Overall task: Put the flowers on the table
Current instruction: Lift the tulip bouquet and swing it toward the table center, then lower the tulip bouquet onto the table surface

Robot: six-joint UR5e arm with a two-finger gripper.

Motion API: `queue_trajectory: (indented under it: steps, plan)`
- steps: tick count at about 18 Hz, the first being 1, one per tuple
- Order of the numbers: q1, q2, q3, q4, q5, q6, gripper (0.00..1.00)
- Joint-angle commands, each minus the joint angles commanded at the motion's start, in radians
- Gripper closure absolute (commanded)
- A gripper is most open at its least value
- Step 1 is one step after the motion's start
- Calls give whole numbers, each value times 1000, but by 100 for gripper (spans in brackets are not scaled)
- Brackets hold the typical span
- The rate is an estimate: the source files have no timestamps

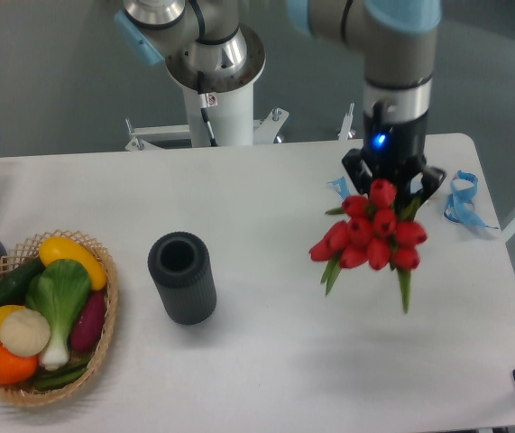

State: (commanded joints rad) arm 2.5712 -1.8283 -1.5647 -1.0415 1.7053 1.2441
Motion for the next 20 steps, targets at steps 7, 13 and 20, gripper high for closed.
queue_trajectory:
  steps: [7, 13, 20]
  plan:
    - [-106, -196, 26, 8, 181, -14, 67]
    - [-121, -333, 72, 8, 180, -21, 67]
    - [-126, -373, 120, 40, 171, -34, 11]
